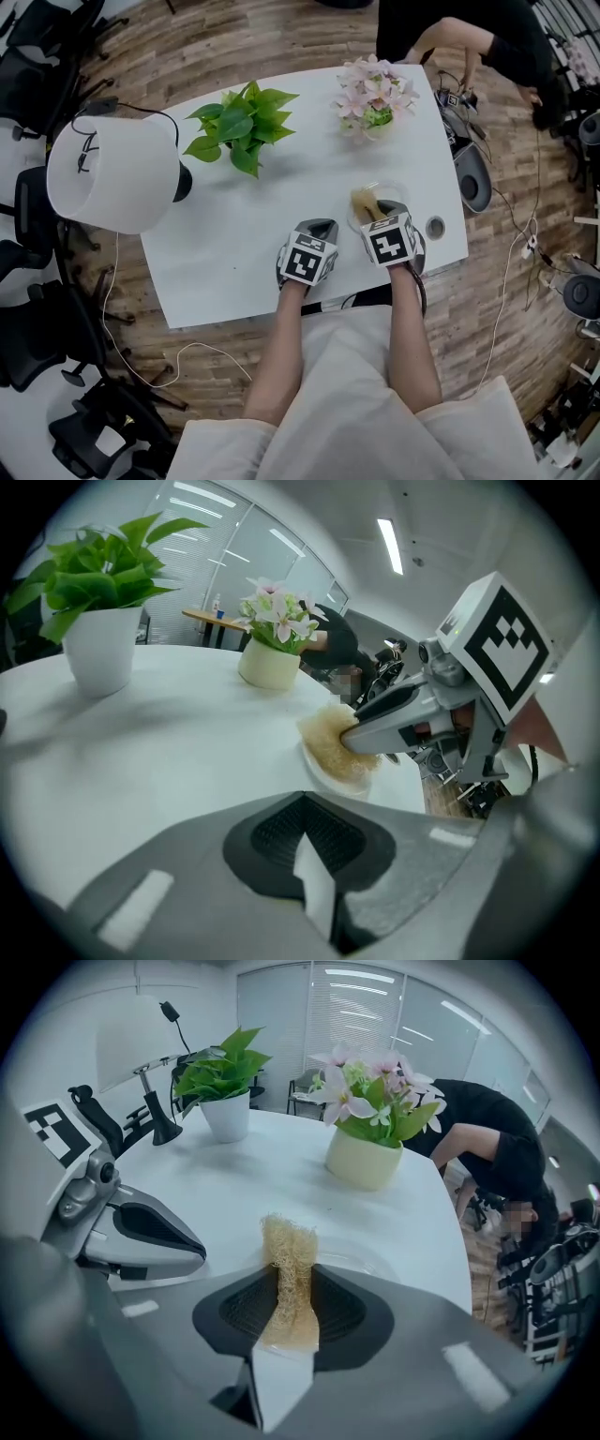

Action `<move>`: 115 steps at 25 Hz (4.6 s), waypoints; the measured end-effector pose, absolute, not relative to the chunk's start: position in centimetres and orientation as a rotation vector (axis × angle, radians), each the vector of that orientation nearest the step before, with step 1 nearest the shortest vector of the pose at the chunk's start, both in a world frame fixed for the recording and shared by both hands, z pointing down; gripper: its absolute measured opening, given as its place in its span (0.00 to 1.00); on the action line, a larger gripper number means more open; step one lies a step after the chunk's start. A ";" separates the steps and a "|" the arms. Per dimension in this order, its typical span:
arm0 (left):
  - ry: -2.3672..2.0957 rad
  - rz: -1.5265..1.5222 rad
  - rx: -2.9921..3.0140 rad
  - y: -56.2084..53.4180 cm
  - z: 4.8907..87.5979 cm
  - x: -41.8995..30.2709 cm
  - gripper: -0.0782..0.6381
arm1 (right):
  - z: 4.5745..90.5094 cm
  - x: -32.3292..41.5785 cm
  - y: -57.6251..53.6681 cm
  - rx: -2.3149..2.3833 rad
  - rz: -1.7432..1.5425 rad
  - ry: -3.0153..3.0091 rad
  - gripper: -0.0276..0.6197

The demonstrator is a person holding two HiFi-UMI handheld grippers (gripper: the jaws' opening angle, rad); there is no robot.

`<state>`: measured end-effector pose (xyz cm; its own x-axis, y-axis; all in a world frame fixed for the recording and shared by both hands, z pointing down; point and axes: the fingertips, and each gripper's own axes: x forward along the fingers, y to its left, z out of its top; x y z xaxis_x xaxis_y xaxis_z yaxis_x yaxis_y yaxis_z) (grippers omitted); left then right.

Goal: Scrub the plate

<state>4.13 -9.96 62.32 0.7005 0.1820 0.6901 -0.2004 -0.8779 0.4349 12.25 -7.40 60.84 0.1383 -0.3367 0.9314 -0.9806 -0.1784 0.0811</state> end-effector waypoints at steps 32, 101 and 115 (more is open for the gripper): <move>-0.085 1.021 2.470 -8.8 60.3 1.5 0.11 | 58.8 7.3 -7.6 1.741 1.307 -1.562 0.25; -0.923 1.004 2.247 -5.6 61.1 10.7 0.11 | 61.3 28.4 -2.9 1.627 1.493 -1.890 0.26; -1.354 0.605 2.114 6.9 54.4 11.7 0.11 | 56.9 23.9 3.8 1.384 0.949 -2.211 0.25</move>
